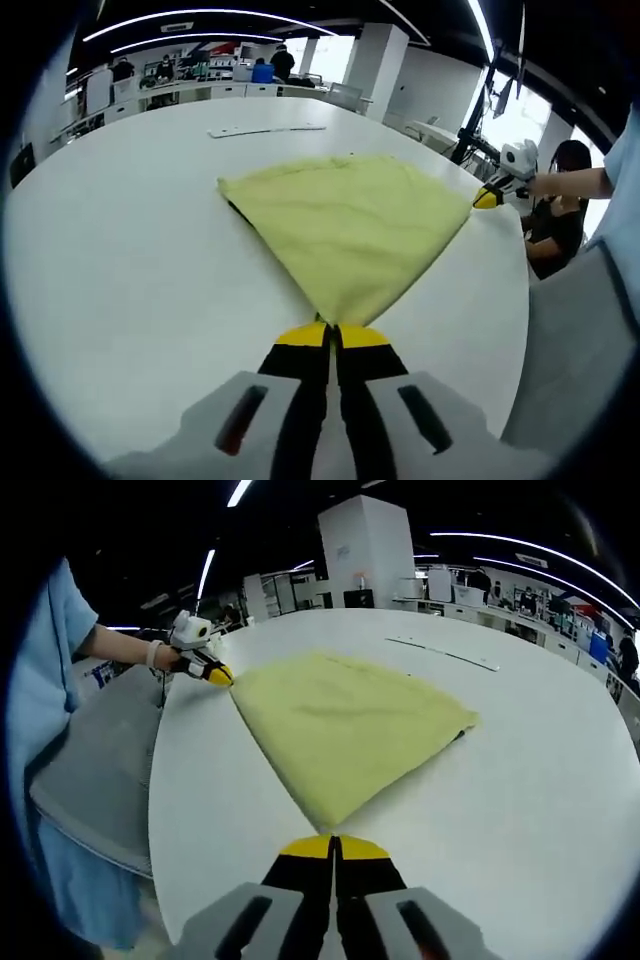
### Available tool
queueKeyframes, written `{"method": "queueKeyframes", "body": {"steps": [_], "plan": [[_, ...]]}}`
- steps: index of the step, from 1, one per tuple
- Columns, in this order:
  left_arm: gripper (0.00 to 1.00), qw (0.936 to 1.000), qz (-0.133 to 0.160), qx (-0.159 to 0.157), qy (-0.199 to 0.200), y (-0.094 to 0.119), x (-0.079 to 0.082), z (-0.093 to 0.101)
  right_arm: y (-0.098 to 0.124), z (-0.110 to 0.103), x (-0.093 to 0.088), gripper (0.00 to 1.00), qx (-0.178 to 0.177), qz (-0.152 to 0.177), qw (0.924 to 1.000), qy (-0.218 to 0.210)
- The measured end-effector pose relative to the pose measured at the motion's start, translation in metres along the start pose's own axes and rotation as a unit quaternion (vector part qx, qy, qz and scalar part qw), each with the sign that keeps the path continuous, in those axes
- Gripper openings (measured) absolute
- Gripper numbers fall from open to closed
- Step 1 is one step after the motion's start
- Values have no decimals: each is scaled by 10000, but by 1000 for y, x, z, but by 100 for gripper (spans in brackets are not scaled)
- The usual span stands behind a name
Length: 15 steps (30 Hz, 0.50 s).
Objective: Fold the garment on the visible template until the final outline fits inside the template.
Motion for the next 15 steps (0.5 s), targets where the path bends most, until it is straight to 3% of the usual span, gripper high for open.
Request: {"method": "queueKeyframes", "body": {"steps": [7,12,15], "plan": [[0,10000,-15,18,50,6,-9,4,1,-6,-7,0,11,65,9998,-179],[0,10000,-3,32,48,5,-8,4,-4,-3,3,0,-110,246,9995,-153],[0,10000,-18,27,70,5,-8,4,-11,1,6,13,-46,284,9990,-331]]}}
Point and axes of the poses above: the point that each gripper's makers call its tool centre point, and the gripper's own axes: y roughly backward along the fingers, z roughly to its right, x roughly out of its top, the point moved 2 cm from there along y, roughly backward along the fingers, and after that the axes turned 14 degrees about x, right-handed, at the moved point
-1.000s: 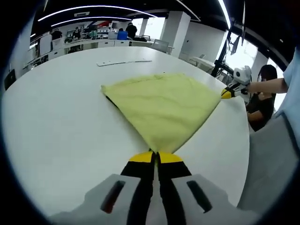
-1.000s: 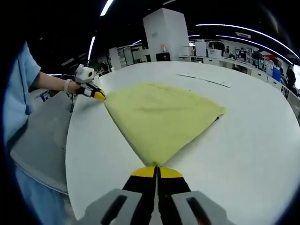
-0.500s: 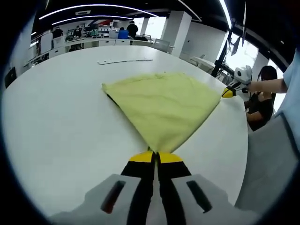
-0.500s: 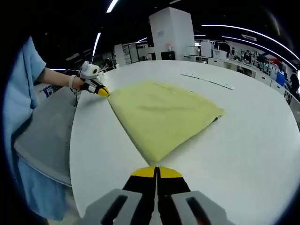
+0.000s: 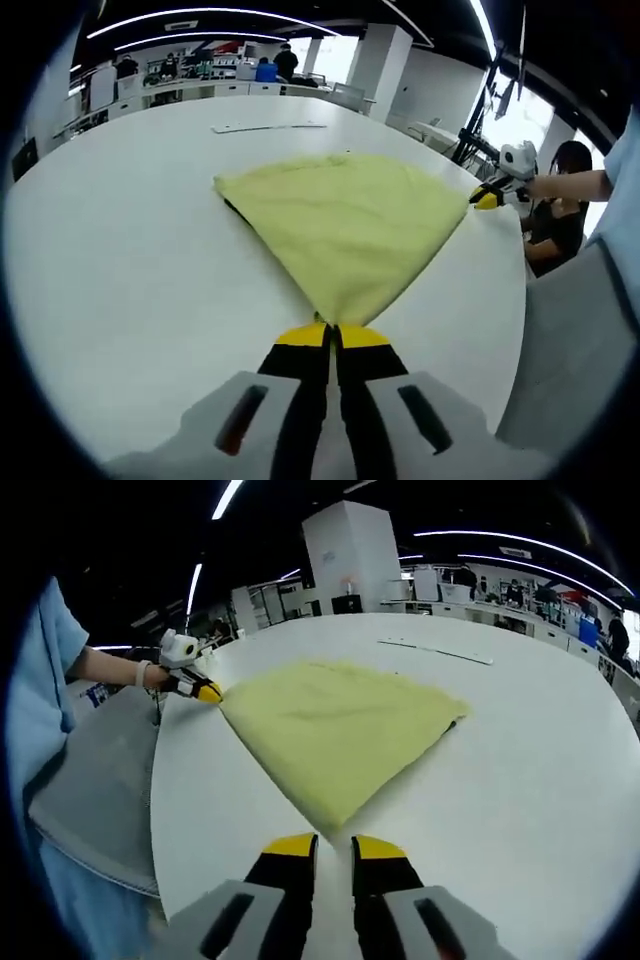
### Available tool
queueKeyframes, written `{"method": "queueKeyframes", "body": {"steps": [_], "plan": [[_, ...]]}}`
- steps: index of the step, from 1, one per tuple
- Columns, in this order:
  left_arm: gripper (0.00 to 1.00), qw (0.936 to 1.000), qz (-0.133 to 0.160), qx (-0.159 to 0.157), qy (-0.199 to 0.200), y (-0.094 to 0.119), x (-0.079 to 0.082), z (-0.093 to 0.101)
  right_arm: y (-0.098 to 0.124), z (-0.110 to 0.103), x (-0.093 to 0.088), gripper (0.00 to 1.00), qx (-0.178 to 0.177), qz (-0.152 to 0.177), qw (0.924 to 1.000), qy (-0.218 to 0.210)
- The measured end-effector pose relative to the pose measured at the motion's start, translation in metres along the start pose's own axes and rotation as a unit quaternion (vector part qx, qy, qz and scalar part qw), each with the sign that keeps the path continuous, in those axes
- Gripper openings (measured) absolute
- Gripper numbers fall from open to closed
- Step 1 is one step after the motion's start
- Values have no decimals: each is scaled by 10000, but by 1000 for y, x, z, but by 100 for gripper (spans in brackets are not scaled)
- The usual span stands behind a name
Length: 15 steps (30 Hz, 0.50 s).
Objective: Fold the garment on the visible template until the final outline fits inside the template.
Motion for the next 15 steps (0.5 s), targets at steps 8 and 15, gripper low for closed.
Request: {"method": "queueKeyframes", "body": {"steps": [8,15], "plan": [[0,10000,0,10,2,0,0,0,-12,1,5,0,30,-70,9996,276],[0,10000,-9,8,26,2,-1,-1,0,-5,1,0,144,-157,9992,333]]}}
Point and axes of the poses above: the point that each gripper's makers call its tool centre point, and the gripper's own axes: y roughly backward along the fingers, z roughly to its right, x roughly out of its top, the point moved 2 cm from there along y, roughly backward along the fingers, and after that the axes turned 14 degrees about x, right-handed, at the moved point
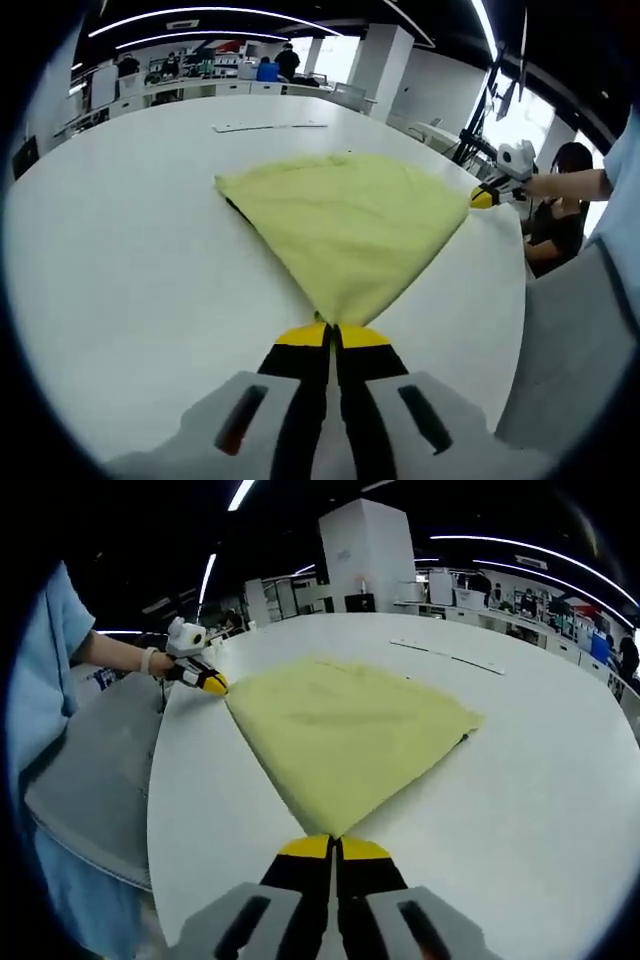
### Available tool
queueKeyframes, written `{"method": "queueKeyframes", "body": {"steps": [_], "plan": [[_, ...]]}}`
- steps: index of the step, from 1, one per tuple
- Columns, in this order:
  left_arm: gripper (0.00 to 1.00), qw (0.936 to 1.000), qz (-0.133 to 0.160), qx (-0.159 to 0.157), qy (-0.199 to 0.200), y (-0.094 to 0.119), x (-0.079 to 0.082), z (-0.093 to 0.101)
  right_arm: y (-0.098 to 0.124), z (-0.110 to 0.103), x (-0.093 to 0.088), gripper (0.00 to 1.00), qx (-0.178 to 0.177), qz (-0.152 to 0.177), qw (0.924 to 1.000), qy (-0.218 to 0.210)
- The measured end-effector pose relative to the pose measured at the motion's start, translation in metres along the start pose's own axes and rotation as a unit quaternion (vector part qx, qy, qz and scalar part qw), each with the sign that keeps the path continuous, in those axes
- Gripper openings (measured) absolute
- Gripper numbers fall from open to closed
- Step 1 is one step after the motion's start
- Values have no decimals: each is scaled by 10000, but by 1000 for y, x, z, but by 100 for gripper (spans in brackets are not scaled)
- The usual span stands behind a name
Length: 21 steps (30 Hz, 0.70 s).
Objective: Fold the garment on the visible template until the final outline fits inside the template.
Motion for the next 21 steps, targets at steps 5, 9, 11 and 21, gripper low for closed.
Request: {"method": "queueKeyframes", "body": {"steps": [5,9,11,21], "plan": [[0,10000,-30,-40,10,3,-2,2,3,-10,-3,0,85,-47,9999,53],[0,10000,-46,-82,-1,8,-7,7,5,-16,-9,0,135,-68,9999,11],[0,9999,-44,-94,18,10,-10,9,5,-19,-12,0,149,-85,9998,-32],[0,9998,-26,-94,171,16,-19,16,4,-25,-23,0,193,-113,9995,-201]]}}
Point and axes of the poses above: the point that each gripper's makers call its tool centre point, and the gripper's own axes: y roughly backward along the fingers, z roughly to its right, x roughly out of its top, the point moved 2 cm from there along y, roughly backward along the fingers, and after that the axes turned 14 degrees about x, right-handed, at the moved point
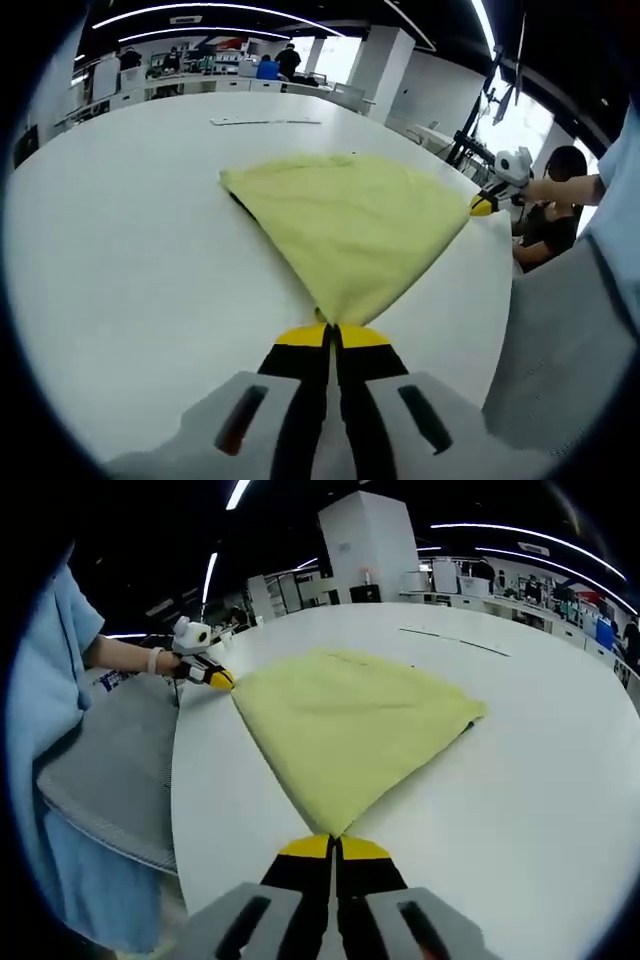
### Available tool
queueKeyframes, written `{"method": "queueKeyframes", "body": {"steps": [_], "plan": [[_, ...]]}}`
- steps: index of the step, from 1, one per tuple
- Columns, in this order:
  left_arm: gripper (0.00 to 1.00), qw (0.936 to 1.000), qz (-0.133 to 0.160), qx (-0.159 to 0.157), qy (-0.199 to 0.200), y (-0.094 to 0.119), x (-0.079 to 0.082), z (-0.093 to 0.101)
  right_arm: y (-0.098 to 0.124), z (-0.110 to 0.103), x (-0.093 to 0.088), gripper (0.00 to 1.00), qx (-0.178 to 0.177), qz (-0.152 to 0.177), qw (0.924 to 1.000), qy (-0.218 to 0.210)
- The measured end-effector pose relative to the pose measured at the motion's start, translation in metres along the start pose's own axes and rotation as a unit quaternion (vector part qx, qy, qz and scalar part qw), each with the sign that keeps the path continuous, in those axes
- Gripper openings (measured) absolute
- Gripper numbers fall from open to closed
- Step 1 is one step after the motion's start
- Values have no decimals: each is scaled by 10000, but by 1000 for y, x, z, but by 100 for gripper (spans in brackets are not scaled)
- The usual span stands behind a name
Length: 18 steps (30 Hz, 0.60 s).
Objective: Fold the garment on the visible template until the final outline fits inside the template.
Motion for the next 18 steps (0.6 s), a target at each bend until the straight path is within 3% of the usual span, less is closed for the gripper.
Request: {"method": "queueKeyframes", "body": {"steps": [11,15,18], "plan": [[0,9996,82,-11,262,3,1,0,-1,-1,3,0,-38,113,9997,-215],[7,9996,109,-36,242,8,3,1,4,-1,8,0,-116,201,9996,-183],[15,9994,244,-72,232,15,10,2,11,-1,16,9,-201,347,9991,-165]]}}
Point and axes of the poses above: the point that each gripper's makers call its tool centre point, and the gripper's own axes: y roughly backward along the fingers, z roughly to its right, x roughly out of its top, the point moved 2 cm from there along y, roughly backward along the fingers, and after that the axes turned 14 degrees about x, right-handed, at the moved point
